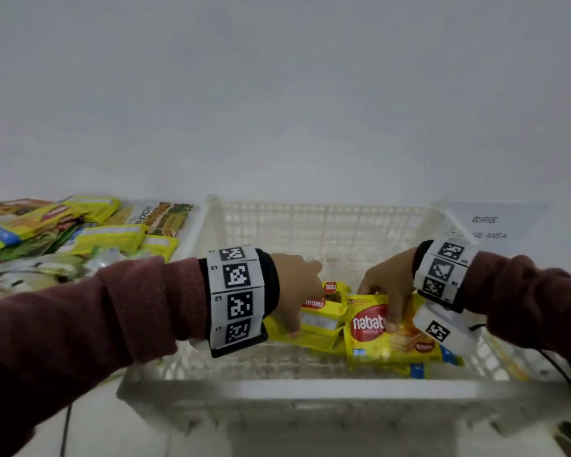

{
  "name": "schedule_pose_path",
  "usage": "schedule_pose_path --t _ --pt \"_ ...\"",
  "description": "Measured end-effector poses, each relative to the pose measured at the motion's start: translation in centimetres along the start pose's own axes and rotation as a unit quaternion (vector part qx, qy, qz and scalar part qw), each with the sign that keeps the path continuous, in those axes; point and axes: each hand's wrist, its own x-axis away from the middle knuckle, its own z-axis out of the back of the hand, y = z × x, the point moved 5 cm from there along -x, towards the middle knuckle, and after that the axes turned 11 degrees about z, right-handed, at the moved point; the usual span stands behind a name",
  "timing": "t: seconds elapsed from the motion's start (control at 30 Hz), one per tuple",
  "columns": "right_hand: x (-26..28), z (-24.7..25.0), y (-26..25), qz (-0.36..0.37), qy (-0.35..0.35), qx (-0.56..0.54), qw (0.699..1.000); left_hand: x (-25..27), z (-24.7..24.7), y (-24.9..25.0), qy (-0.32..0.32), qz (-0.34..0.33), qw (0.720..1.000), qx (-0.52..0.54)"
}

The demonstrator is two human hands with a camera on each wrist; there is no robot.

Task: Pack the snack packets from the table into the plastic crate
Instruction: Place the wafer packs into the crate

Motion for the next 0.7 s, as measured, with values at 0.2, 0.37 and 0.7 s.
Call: schedule_pose_path --t 0.2,0.37,0.7 --pt "-0.5 -1.5 -0.6 -0.003 -0.001 0.087 0.996 0.9 -2.7 1.4 -0.217 -0.051 0.969 0.110" --pt "0.8 0.2 -0.6 -0.001 0.067 0.120 0.991 -0.1 -1.3 -1.6 -0.206 -0.017 0.926 0.315" --pt "1.1 0.2 -0.5 -0.016 0.081 0.107 0.991 -4.8 -3.0 -3.4 -0.166 0.150 0.923 0.313"
